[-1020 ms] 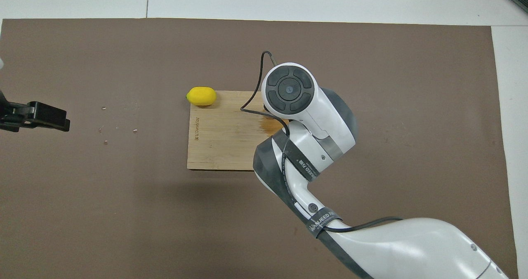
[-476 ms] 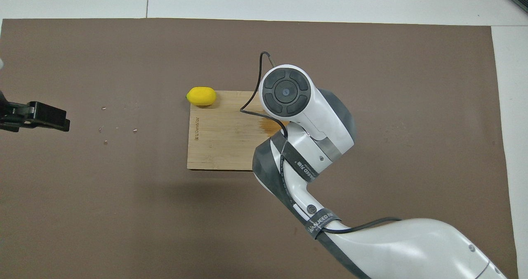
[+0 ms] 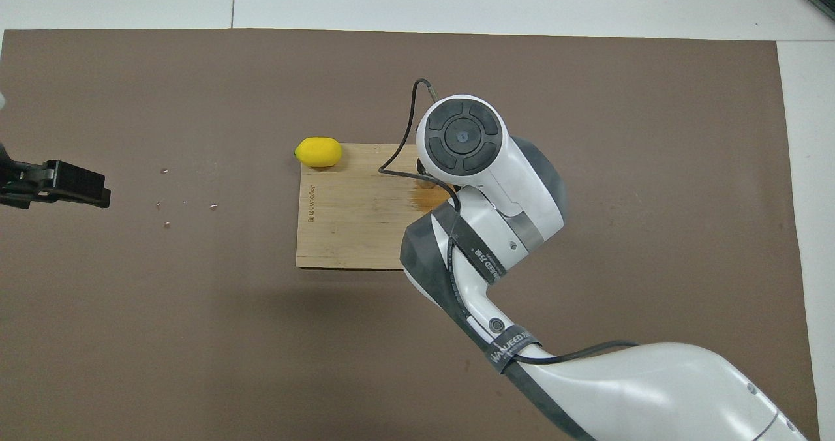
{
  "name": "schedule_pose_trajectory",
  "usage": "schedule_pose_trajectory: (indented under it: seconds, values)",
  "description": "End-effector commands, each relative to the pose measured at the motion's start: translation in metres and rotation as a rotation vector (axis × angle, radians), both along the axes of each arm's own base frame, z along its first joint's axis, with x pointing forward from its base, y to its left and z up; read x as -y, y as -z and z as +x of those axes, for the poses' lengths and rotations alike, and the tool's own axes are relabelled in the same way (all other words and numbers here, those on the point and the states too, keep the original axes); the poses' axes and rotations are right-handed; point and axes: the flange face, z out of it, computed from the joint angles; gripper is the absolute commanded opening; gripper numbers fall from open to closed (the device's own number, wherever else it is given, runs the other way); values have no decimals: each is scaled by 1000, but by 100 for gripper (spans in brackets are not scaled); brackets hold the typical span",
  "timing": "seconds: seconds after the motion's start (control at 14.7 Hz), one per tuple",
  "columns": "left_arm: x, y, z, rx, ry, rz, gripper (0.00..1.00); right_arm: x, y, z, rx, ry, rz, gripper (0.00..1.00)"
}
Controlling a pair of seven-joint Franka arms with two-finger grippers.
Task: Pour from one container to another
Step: 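Tilt the glass cup with the right gripper to pour into the metal cup, then carry the glass cup with the right gripper back to its spot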
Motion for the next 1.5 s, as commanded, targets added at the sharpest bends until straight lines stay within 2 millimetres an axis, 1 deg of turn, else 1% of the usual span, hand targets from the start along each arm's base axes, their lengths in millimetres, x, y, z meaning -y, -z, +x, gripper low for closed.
schedule_pose_trajectory:
  seconds: [0.0,0.41,0.61,0.82,0.88,1.09,1.29,1.36,1.43]
  values:
    - [-5,0,-9,3,-2,2,100,1,-7,8,-15,17,27,0]
    - [-4,0,-9,4,-2,2,100,13,-14,16,-46,75,109,0]
    - [-4,0,-9,4,-2,2,100,25,-19,21,-60,113,152,0]
    - [-4,0,-9,4,0,2,100,33,-20,25,-83,145,197,0]
    - [-4,0,-9,4,-2,2,100,39,-19,28,-86,156,208,0]
    - [-4,0,-9,4,0,2,100,65,-20,40,-126,230,289,0]
    - [-4,0,-9,4,-2,2,100,98,-11,50,-174,281,364,0]
    - [-5,0,-9,3,-2,2,100,112,-6,51,-198,302,397,0]
    - [-4,0,-9,4,-2,2,100,131,0,54,-221,320,430,0]
